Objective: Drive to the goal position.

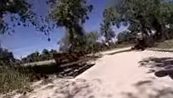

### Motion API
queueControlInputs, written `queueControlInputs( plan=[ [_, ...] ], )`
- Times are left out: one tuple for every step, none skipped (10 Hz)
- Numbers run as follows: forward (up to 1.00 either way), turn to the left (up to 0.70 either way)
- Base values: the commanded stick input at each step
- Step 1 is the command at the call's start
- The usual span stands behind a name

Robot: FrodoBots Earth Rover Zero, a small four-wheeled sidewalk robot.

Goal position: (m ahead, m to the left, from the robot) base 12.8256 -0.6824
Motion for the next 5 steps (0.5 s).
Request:
queueControlInputs(
  plan=[
    [0.85,0.0],
    [0.85,0.0],
    [0.85,0.0],
    [0.85,0.0],
    [0.85,0.0]
  ],
)
